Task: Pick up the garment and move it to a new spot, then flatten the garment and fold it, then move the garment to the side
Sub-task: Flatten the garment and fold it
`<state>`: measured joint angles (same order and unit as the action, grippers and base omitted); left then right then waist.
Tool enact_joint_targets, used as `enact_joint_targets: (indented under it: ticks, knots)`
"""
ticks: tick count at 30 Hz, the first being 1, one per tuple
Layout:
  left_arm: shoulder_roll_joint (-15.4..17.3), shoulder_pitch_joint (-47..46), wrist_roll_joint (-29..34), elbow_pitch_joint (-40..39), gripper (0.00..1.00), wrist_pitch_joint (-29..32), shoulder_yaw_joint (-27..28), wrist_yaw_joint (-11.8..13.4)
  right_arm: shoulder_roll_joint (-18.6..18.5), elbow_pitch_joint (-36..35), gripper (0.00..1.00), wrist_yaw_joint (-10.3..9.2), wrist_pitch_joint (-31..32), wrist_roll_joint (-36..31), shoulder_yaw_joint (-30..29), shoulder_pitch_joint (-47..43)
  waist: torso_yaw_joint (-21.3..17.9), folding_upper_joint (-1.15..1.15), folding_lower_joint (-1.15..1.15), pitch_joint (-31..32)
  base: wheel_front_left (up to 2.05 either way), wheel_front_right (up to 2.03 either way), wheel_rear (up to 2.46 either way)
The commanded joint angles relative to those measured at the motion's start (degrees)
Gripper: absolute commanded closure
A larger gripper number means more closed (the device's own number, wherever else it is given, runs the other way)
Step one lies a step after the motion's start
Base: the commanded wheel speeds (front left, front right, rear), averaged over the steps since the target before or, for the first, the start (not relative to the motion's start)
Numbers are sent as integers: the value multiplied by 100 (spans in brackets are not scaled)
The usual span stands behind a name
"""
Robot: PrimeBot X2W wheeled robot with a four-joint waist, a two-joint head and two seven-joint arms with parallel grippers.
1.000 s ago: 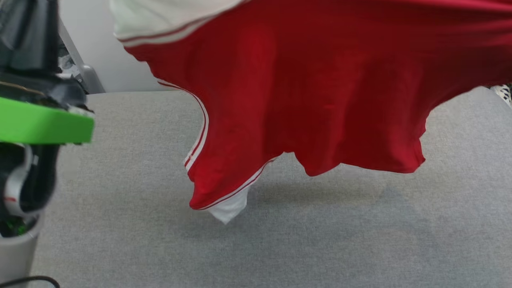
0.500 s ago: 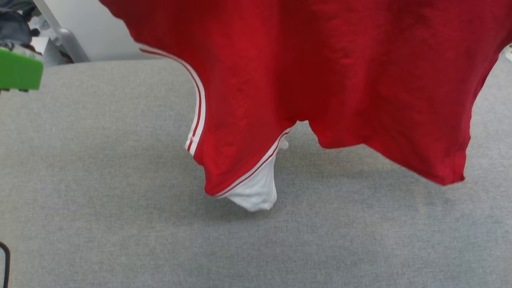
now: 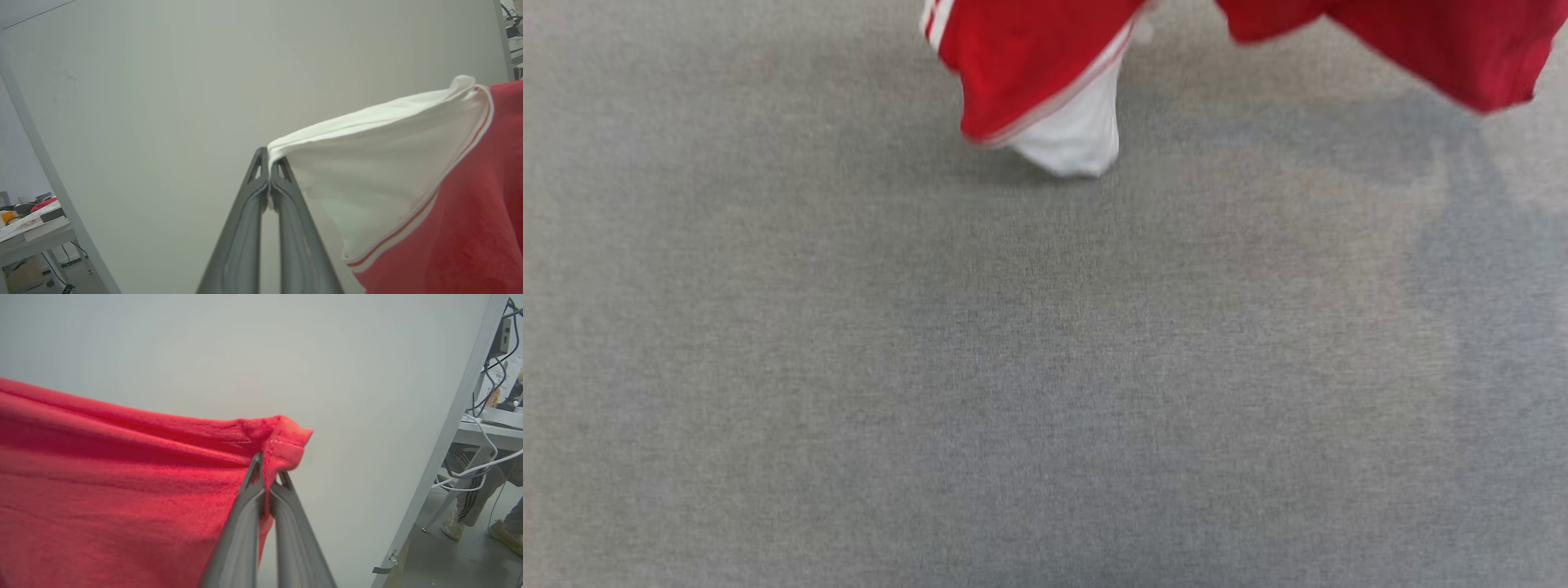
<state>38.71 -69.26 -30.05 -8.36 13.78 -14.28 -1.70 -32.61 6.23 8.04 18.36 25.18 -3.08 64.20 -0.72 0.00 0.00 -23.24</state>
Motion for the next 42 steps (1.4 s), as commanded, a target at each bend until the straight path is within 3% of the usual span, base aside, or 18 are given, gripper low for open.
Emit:
enact_joint_targets:
  ticks: [1,6,12,21,30,42]
  knots:
    - [-17,-382,126,263,100,-83,30,-32,-28,226,100,-55,-85,-110,0,249,41,0,0,-800,0,0,0]
    - [-212,-1781,498,1462,100,-451,-213,-266,118,1010,100,-55,-567,-412,373,1319,-4,0,0,-1288,0,0,0]
    - [-485,-3240,961,2936,100,-1145,-445,-363,516,2171,100,-55,-1290,-948,504,2511,-83,0,0,-1655,0,0,0]
    - [-897,-4265,1289,4578,100,-2386,-649,-385,998,3510,100,-55,-2375,-1633,402,3436,-23,0,0,-1906,0,0,0]
    - [-1291,-3444,1034,5143,100,-2850,-809,-507,1222,4219,100,-55,-3075,-1773,792,3078,141,0,0,-1880,0,0,0]
    - [-1926,-537,764,4154,100,-2877,-551,-493,1231,4328,100,-55,-3323,-1343,1356,1549,370,0,0,-1148,0,0,0]
